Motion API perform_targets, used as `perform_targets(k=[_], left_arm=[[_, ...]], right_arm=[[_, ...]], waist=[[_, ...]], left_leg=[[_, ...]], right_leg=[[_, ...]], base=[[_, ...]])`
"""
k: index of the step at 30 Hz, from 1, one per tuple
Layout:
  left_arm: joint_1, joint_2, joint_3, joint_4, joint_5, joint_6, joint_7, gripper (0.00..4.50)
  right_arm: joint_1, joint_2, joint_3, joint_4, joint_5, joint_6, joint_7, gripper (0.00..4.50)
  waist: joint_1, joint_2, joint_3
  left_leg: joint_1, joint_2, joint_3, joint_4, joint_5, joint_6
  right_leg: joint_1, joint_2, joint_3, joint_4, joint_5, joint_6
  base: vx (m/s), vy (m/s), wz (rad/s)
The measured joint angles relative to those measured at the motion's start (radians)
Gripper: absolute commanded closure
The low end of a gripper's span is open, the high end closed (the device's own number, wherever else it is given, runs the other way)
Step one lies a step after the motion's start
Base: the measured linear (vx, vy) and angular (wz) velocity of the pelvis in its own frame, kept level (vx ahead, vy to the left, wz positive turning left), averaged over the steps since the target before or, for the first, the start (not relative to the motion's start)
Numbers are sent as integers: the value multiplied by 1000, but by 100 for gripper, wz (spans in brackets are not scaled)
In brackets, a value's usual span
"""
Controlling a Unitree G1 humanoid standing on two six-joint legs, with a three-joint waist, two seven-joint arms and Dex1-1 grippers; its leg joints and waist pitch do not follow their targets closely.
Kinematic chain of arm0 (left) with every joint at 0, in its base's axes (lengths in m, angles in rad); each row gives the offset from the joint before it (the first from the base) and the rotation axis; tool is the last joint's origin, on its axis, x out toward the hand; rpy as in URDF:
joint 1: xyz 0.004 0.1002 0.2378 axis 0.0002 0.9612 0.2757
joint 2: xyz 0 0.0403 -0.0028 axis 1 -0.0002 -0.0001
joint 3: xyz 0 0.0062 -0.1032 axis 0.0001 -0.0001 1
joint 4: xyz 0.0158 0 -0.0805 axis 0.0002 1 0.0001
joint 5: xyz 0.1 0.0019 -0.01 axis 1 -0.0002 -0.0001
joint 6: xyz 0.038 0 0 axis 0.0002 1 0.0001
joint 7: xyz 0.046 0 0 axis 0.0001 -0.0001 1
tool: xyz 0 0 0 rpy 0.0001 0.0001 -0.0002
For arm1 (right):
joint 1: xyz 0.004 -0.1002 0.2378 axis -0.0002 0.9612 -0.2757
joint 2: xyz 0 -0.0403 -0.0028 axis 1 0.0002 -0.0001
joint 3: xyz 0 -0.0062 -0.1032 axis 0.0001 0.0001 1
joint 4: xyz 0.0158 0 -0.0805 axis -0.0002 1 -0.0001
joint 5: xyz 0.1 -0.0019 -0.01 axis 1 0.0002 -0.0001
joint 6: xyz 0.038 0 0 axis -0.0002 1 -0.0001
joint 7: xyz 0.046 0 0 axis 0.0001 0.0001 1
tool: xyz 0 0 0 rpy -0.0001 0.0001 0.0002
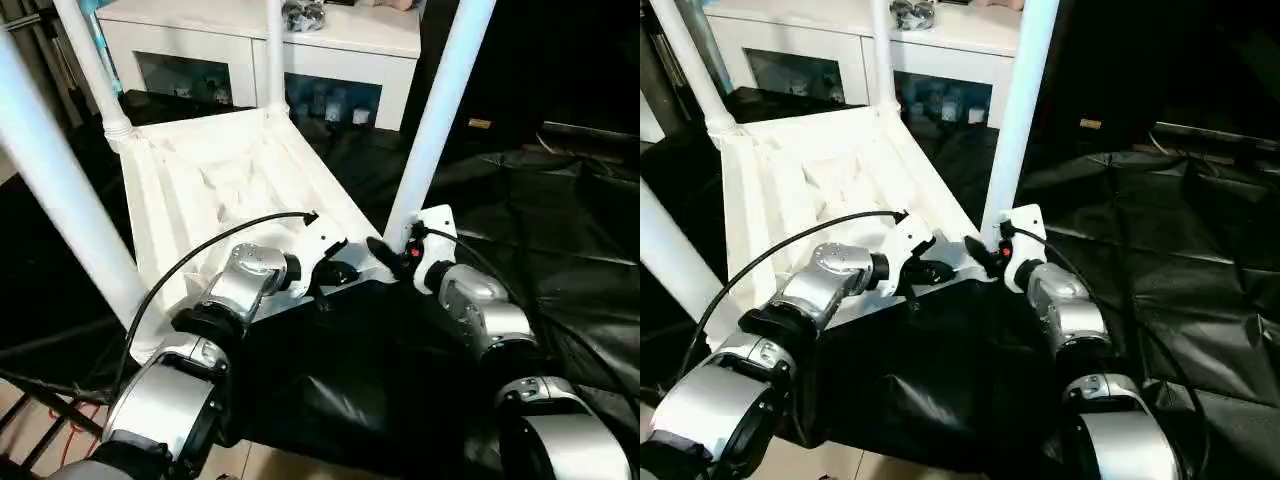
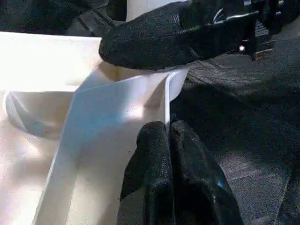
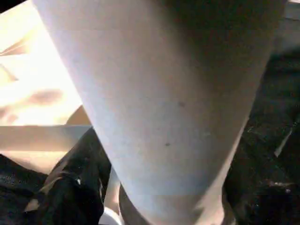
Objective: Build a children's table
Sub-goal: Rotate leg to tighten
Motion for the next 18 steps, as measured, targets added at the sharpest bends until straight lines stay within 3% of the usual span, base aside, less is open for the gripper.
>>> perform_targets(k=[8, 13, 18], left_arm=[[22, 61, -21, -42, -17, -27, -177, 450], [42, 116, -39, -70, -28, -55, -325, 450], [54, 142, -48, -89, -35, -55, -401, 450]], right_arm=[[50, -97, 62, -71, 5, -9, 308, 81], [84, -143, 99, -113, 39, 24, 508, 81], [93, -173, 124, -144, 48, 72, 604, 96]], waist=[[10, 0, 0], [34, 1, 0], [37, 0, 1]], left_leg=[[-3, 1, 1, -2, 0, 2], [-3, 2, 3, -2, 1, 6], [-3, 2, 3, -1, -1, 2]], right_leg=[[-1, 0, -3, -2, -1, 1], [-1, 0, -4, -2, -2, 0], [-1, 0, -3, -2, -2, 0]], base=[[0, 0, 0], [0, 0, 0], [0, 0, 0]])
